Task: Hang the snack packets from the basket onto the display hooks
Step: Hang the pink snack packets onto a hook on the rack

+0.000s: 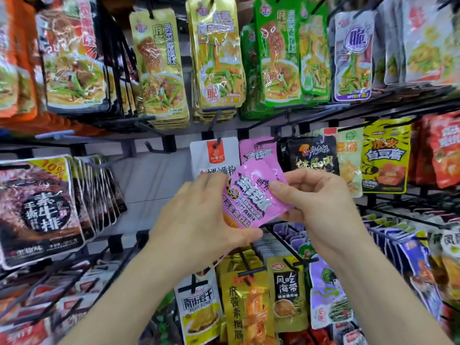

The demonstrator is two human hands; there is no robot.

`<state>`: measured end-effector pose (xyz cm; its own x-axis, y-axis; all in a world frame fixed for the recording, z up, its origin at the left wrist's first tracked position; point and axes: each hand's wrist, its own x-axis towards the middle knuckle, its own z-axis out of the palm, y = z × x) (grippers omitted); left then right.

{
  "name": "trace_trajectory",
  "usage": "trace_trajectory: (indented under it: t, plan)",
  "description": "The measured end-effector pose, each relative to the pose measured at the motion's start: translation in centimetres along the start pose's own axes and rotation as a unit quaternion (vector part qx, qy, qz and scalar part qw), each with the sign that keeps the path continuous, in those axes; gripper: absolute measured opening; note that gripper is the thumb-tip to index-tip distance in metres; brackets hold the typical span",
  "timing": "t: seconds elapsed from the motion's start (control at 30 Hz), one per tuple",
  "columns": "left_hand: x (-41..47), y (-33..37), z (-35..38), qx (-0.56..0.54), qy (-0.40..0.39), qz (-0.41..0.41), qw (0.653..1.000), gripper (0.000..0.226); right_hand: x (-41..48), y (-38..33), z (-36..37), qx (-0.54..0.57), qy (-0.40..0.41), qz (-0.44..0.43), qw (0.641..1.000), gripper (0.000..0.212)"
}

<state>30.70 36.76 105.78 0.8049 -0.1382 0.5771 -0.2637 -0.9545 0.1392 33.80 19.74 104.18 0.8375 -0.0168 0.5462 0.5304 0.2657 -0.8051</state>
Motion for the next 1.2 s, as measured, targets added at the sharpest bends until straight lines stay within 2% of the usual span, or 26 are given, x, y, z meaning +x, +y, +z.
trace_trajectory:
  t: [0.07,0.13,0.23,0.33,0.47,0.53,0.6,0.67,0.73,0.83,0.93,0.97,1.1,1.2]
  plan:
    - [0.4,0.0,-0.1,-0.038,0.002,-0.014,0.999,0.059,0.0,0.0,-0.1,0.019,-0.015,0.017,1.000,0.010]
    - [0.7,-0.1,-0.2,-0.067,0.006,-0.034,0.997,0.055,0.1,0.0,-0.4,0.025,-0.040,0.035,0.998,0.019]
    - [1.0,-0.6,-0.2,-0.170,0.024,-0.059,0.983,0.051,0.6,-0.1,-1.2,0.015,-0.070,0.047,0.996,0.018]
    - [0.9,-1.2,-0.6,-0.317,0.039,-0.086,0.944,0.045,1.2,-0.5,-2.1,-0.007,-0.081,0.052,0.995,0.015]
    - [0.5,-1.3,-0.7,-0.442,0.075,-0.090,0.889,0.040,1.3,-1.3,-2.9,-0.128,-0.088,0.026,0.988,0.007]
    - [0.2,-1.2,-0.3,-0.490,0.085,-0.097,0.862,0.038,1.4,-1.5,-2.8,-0.094,-0.080,0.028,0.992,0.008]
    - [-0.2,-0.8,0.0,-0.516,0.075,-0.102,0.847,0.039,1.4,-1.5,-2.2,-0.008,-0.053,0.054,0.997,0.009]
    - [-0.6,-0.1,0.1,-0.495,0.042,-0.106,0.862,0.038,1.7,-1.4,-1.5,0.042,-0.007,0.060,0.997,0.009]
    - [-1.0,0.4,0.1,-0.445,0.014,-0.096,0.890,0.033,2.1,-1.4,-0.8,0.034,0.033,0.033,0.998,0.008]
    - [-1.2,-0.1,0.0,-0.322,0.021,-0.039,0.946,0.019,2.9,-2.0,-0.2,-0.022,0.090,-0.052,0.994,0.013]
    - [-1.4,-1.2,0.0,-0.197,0.051,0.023,0.979,0.022,4.0,-2.9,-0.2,-0.069,0.130,-0.129,0.981,0.017]
    - [-1.4,-1.2,-0.1,-0.162,0.065,0.049,0.983,0.026,4.3,-3.0,-0.2,-0.089,0.137,-0.144,0.976,0.016]
    - [-0.3,-0.1,-1.4,-0.047,0.102,0.137,0.984,0.071,5.2,-2.5,0.0,-0.173,0.150,-0.171,0.958,0.013]
    - [1.1,1.2,-2.2,0.035,0.066,0.146,0.986,0.085,5.6,-2.4,-0.3,-0.205,0.150,-0.182,0.950,0.017]
